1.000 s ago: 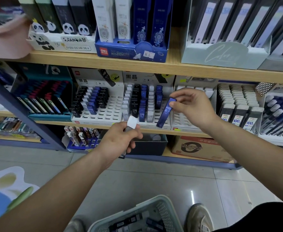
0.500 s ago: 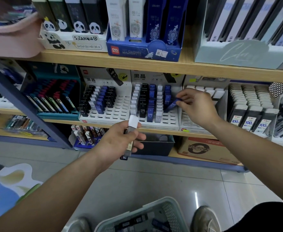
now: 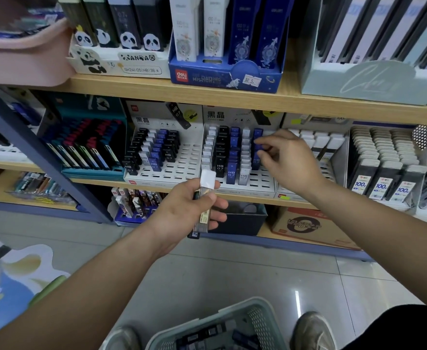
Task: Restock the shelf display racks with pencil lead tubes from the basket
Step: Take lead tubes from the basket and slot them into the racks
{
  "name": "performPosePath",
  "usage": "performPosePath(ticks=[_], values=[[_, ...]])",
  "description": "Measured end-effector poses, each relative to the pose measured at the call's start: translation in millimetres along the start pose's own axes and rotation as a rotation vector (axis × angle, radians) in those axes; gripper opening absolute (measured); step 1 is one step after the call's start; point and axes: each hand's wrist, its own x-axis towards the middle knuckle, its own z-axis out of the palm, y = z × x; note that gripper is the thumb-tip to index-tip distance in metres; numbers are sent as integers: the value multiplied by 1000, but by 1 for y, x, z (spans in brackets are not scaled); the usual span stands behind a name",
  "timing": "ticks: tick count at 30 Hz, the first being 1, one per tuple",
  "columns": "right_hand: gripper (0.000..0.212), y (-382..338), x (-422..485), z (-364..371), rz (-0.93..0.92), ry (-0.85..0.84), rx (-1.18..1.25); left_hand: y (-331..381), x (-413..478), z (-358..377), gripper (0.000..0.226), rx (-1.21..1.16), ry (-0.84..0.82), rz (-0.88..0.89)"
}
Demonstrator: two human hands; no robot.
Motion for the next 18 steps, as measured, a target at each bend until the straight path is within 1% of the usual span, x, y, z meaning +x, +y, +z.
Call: performPosePath(ticks=[2,4,5,7,8,12,15,18], values=[[18,-18,-3,-9,56,-40,183,1,0,0,19,4,-13,0],[15,-42,-7,-15,119,-177,438,3,0,1,19,17,-33,8],[18,-51,-8,-16,135,-256,528,3,0,2,19,23,-44,14],[22,-65,-11,-14,133,-389,607,5,0,5,19,34,-69,25],[21,-69,-12,-12,124,-424,619,5,0,7,19,40,-82,30],[9,-68,-13,-10,114,-421,634,6,1,11,20,64,-110,38],[4,-59,-11,-15,188,-377,715,5,2,10,19,73,-95,25],[4,-48,-10,-21,229,-321,802,5,3,8,19,55,-64,18]])
